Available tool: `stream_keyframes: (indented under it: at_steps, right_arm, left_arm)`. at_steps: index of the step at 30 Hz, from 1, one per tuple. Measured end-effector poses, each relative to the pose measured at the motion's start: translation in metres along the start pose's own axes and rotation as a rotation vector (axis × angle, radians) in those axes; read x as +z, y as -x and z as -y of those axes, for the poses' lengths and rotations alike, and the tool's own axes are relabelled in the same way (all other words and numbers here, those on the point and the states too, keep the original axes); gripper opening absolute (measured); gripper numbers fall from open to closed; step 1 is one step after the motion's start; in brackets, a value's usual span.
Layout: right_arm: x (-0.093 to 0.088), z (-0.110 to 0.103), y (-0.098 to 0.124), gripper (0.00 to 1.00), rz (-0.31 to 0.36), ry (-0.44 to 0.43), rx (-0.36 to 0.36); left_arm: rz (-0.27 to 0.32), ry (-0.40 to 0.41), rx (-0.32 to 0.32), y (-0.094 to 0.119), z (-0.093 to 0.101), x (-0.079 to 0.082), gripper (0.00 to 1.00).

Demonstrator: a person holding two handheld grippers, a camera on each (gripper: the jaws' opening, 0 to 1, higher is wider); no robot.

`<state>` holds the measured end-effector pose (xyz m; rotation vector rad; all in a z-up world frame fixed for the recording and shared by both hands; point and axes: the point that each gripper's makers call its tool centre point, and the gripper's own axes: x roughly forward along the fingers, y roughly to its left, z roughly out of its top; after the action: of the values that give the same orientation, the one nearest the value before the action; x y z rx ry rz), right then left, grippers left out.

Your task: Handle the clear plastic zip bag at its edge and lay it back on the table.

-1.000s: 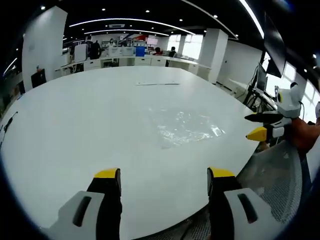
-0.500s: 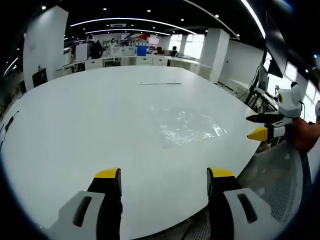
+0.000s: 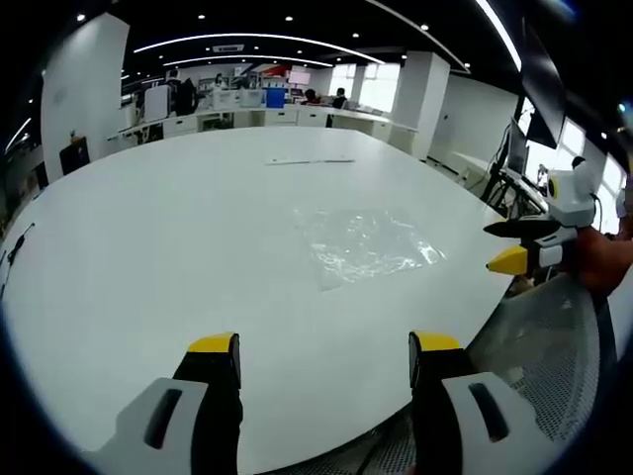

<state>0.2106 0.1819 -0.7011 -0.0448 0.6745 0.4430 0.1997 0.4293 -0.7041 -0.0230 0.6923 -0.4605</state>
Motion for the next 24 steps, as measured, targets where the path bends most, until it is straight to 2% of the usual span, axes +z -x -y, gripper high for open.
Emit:
stream_keyframes:
  at_steps: [9,24]
  right_arm:
    - [-0.0014,-0.0010,-0.0004,0.89,-0.004,0.005,0.002]
    - [-0.0002,0.0003,0.0001,0.89,-0.001,0.008,-0.001]
  left_arm:
    - [-0.007,-0.018,-0.010,0.0007,0.0032,0.0004,0.68]
    - [0.015,0.001,-0.017,0.0022,0.0050,0.0042,0.69]
